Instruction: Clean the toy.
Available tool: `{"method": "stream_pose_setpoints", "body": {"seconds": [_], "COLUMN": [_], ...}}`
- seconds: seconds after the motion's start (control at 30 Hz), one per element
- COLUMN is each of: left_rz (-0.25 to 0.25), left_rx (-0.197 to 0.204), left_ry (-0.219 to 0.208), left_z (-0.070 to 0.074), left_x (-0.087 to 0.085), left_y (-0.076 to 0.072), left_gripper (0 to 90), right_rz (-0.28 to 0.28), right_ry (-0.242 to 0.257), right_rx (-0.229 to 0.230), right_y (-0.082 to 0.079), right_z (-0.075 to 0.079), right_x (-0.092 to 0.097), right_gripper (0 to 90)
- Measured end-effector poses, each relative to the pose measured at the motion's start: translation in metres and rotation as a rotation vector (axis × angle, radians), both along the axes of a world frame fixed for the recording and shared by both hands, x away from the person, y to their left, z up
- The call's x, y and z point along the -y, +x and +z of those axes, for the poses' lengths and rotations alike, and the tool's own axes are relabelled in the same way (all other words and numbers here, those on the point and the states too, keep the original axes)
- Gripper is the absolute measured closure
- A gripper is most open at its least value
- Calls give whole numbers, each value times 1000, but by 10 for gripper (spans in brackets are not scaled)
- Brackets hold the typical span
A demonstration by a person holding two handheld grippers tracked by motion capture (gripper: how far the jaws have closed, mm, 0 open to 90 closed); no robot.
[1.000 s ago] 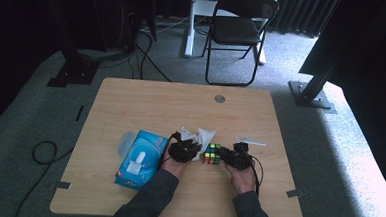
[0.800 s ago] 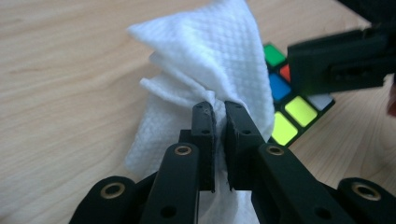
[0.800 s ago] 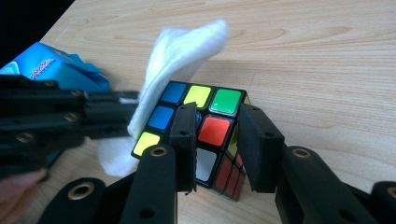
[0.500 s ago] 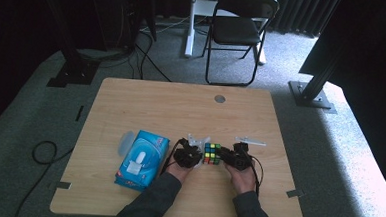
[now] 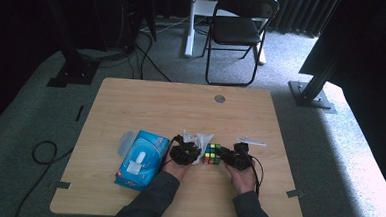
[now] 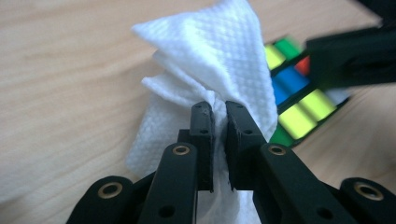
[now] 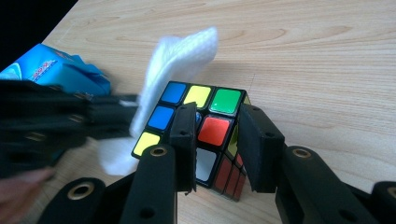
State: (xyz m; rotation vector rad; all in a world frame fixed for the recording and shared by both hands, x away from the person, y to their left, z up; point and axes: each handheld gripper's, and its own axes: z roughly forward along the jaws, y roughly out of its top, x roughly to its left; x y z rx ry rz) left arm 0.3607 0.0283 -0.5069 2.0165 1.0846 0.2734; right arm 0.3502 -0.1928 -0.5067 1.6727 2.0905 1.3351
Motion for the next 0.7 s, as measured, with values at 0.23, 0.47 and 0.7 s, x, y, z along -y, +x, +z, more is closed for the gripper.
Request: {"method": "stream_pose_setpoints", "body": {"seconds": [0.23,0.47,0.7], "left_rz": [-37,-50,-52], "left_rx": [11,-28,-61], "left_ry": [-41,-51,-23], "left_z": [13,-3,-13], "left_x": [0,4,4], "left_y": [-9,-13,-11], "left_gripper": [829,830,827], "right_rz": [0,0,-1], "right_ry": [1,1,3], "right_rx": [-1,0,0], "right_y": [0,0,0], "right_z": [0,0,0], "right_x": [0,0,0], "right_gripper": [682,682,682]}}
